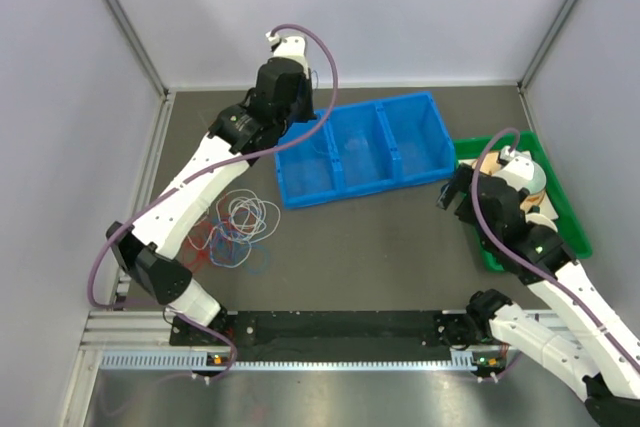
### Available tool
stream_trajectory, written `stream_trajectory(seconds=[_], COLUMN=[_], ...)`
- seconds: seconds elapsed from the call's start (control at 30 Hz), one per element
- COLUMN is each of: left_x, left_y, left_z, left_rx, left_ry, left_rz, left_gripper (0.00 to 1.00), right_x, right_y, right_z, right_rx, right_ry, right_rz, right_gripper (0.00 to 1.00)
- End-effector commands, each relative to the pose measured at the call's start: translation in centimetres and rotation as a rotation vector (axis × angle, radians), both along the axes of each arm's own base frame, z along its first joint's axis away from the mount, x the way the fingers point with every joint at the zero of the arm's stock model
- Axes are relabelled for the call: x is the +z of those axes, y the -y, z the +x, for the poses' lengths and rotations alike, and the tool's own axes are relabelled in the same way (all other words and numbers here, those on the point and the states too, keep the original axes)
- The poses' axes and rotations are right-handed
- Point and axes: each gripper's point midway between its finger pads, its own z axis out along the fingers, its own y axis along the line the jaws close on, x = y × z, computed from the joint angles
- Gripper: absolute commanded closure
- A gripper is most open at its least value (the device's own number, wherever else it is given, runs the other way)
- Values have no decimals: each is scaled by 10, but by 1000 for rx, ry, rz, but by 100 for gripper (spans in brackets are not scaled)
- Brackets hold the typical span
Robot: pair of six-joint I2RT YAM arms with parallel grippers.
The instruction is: Untangle the cables
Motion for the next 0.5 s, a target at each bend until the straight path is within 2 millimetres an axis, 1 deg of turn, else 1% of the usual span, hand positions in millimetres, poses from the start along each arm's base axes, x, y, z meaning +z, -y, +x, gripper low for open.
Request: stream_trajectory(seconds=[0.0, 0.07, 0.17, 0.27, 0.33, 0.37, 0.4, 0.43, 0.47], left_x=[86, 103, 121, 118, 116, 111, 109, 110, 105], left_y=[-7, -11, -15, -20, -27, -29, -35, -40, -42], left_z=[-16, -20, -26, -25, -23, -22, -20, -21, -20], left_rx=[-8, -5, -5, 19, 59, 71, 108, 124, 134], left_ry=[176, 214, 250, 247, 252, 248, 251, 258, 255], left_rz=[-169, -200, -230, -224, -208, -197, -186, -184, -168], left_gripper=[100, 100, 100, 100, 100, 100, 100, 100, 100], right_x=[17, 18, 16, 14, 14, 13, 12, 12, 12], right_y=[2, 0, -3, -4, -5, -5, -5, -5, -5], right_z=[4, 5, 7, 7, 7, 7, 7, 7, 7], right_rx=[-28, -21, -11, -8, -9, -10, -8, -7, -7], right_ry=[46, 44, 33, 28, 29, 25, 25, 26, 24], right_rz=[22, 21, 13, 17, 24, 23, 24, 24, 23], right_gripper=[1, 1, 1, 1, 1, 1, 1, 1, 1])
